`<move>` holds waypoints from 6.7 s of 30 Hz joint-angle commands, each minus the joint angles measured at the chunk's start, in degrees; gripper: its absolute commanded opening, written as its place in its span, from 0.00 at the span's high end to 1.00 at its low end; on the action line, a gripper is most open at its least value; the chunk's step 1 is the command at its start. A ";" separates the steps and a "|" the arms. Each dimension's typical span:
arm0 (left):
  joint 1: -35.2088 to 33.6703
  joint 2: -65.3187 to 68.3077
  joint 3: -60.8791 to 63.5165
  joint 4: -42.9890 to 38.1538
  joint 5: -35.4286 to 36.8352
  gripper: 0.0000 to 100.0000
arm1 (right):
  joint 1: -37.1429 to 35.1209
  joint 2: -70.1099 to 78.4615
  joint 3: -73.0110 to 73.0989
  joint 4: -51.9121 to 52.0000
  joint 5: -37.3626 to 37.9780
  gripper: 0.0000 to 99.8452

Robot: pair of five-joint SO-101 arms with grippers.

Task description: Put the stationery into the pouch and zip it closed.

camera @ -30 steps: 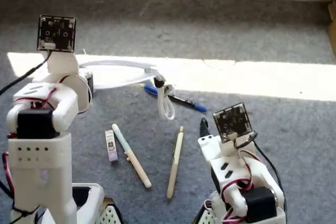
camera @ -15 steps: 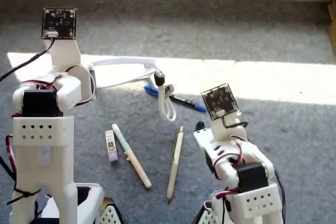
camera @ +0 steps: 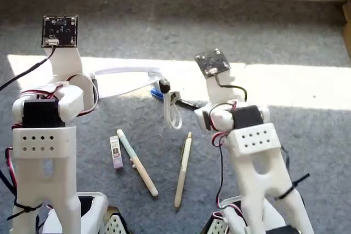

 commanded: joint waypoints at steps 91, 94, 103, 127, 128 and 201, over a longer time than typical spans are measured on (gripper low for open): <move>-0.84 1.10 1.98 -1.32 0.18 0.99 | 0.22 39.96 -11.47 -6.64 17.14 0.99; -0.84 1.10 1.98 -1.23 0.18 0.99 | 2.07 39.78 -11.56 -5.23 17.32 0.99; -0.84 1.10 1.98 -1.23 0.18 0.99 | 5.58 23.25 -7.34 0.75 17.41 0.99; -0.84 1.10 2.07 -1.32 0.18 0.99 | 14.90 7.08 7.78 1.27 11.25 0.71; -0.84 1.10 2.07 -1.32 0.18 0.99 | 14.29 6.29 7.78 1.27 11.08 0.69; -0.84 1.10 3.56 -1.41 0.26 0.99 | 1.10 31.60 -22.37 -0.75 3.52 1.00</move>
